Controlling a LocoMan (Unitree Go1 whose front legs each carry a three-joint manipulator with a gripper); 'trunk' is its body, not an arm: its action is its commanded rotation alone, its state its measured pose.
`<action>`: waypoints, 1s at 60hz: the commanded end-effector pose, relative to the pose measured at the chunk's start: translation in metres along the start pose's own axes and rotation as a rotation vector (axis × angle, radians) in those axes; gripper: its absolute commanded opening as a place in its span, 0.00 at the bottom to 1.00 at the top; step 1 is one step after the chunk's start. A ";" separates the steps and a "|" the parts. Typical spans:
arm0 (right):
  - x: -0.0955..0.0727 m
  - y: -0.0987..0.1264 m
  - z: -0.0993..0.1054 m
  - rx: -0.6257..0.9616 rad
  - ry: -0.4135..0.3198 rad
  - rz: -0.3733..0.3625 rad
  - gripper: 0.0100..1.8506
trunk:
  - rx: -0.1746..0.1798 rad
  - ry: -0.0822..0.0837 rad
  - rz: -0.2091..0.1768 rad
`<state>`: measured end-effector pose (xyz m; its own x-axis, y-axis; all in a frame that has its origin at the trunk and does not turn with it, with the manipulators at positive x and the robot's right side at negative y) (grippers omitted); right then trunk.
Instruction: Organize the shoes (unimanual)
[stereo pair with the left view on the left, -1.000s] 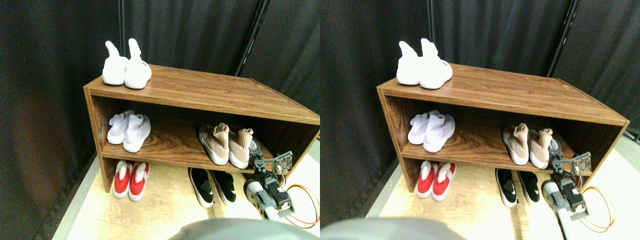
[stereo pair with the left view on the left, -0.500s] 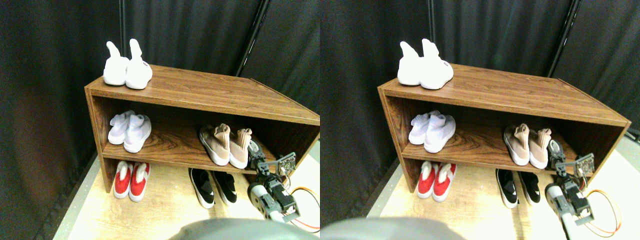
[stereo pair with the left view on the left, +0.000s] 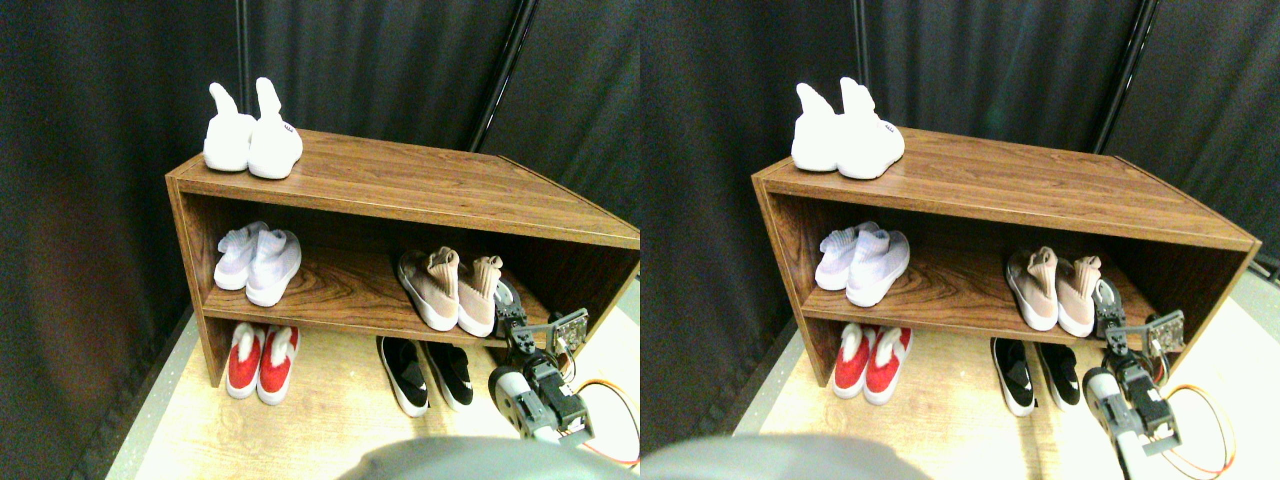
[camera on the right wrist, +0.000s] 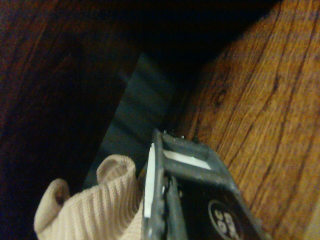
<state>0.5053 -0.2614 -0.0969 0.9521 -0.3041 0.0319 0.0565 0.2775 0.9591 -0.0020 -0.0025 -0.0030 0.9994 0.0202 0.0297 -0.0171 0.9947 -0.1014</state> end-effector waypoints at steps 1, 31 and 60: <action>-0.001 0.002 -0.002 -0.008 0.021 0.013 0.03 | -0.009 0.010 0.007; -0.007 0.006 0.017 -0.038 -0.016 0.046 0.03 | 0.007 0.000 -0.015; -0.072 0.042 0.050 0.041 0.110 0.250 0.03 | 0.027 0.013 -0.042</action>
<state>0.4330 -0.2765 -0.0528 0.9618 -0.1606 0.2217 -0.1647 0.3072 0.9373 0.0002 -0.0041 -0.0046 0.9996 -0.0177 0.0220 0.0189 0.9982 -0.0567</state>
